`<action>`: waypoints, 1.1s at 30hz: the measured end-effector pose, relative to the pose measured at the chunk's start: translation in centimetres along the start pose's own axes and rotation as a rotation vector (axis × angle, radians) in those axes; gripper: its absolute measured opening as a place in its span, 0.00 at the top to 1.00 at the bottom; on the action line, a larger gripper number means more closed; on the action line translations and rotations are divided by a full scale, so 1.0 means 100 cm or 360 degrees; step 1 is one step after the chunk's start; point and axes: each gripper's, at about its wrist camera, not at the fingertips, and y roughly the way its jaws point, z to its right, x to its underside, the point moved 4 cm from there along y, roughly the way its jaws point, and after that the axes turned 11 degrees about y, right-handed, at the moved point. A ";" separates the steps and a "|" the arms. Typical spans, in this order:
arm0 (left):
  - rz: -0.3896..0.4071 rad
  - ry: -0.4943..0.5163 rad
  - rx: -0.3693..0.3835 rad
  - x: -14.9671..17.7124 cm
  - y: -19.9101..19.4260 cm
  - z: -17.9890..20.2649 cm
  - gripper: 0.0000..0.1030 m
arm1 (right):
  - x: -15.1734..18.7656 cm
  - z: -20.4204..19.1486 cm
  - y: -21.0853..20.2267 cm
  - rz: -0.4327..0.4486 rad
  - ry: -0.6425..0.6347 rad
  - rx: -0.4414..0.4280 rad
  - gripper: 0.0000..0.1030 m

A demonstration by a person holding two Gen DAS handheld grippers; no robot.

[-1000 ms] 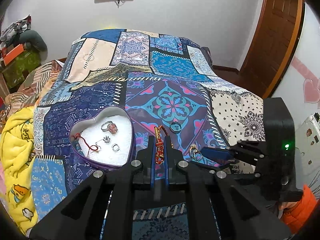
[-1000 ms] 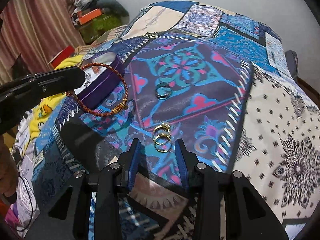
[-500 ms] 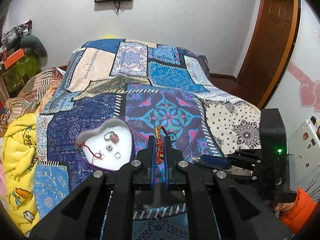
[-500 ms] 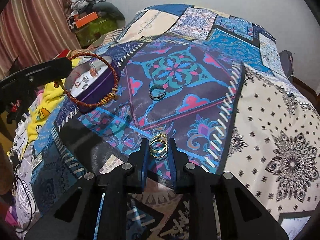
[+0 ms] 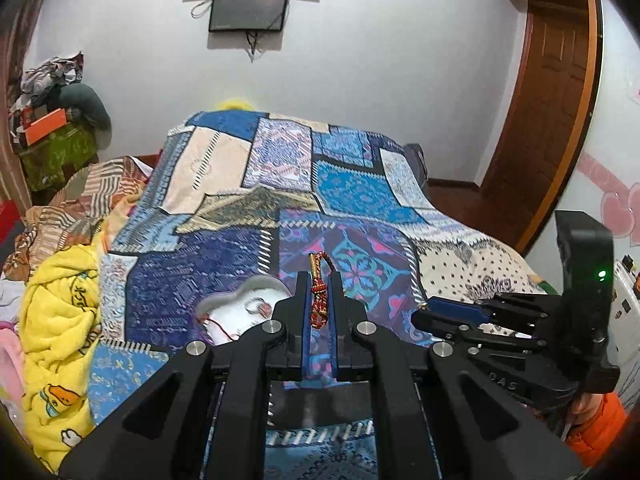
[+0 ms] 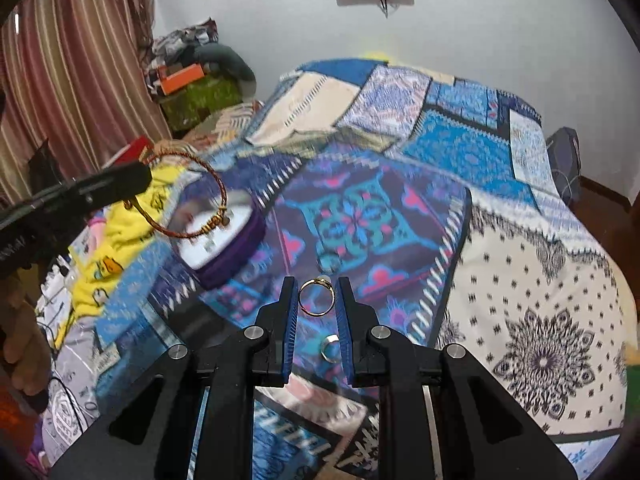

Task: Organize jewelry
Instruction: 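Lift the bracelet and gold ring and carry both toward the heart tin, then lower both items over the heart tin and open both grippers to drop them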

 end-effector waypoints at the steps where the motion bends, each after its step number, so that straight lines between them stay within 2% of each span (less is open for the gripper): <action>1: 0.0009 -0.0004 -0.0009 -0.001 -0.002 -0.003 0.95 | -0.003 -0.003 -0.001 0.0014 -0.0004 -0.0012 0.84; 9: 0.0055 -0.0046 -0.0087 -0.005 -0.008 -0.030 0.95 | -0.024 -0.031 -0.001 0.0098 -0.0059 -0.0114 0.84; 15: 0.0038 -0.0082 -0.0120 0.003 -0.004 -0.048 0.95 | -0.030 -0.053 0.014 0.0092 -0.0103 -0.0181 0.84; 22: -0.0041 -0.0128 -0.0151 0.028 0.018 -0.063 0.95 | -0.022 -0.069 0.040 -0.0007 -0.0144 -0.0226 0.84; 33: -0.0153 -0.0223 -0.0140 0.056 0.050 -0.085 0.95 | -0.011 -0.080 0.071 -0.0146 -0.0219 -0.0199 0.84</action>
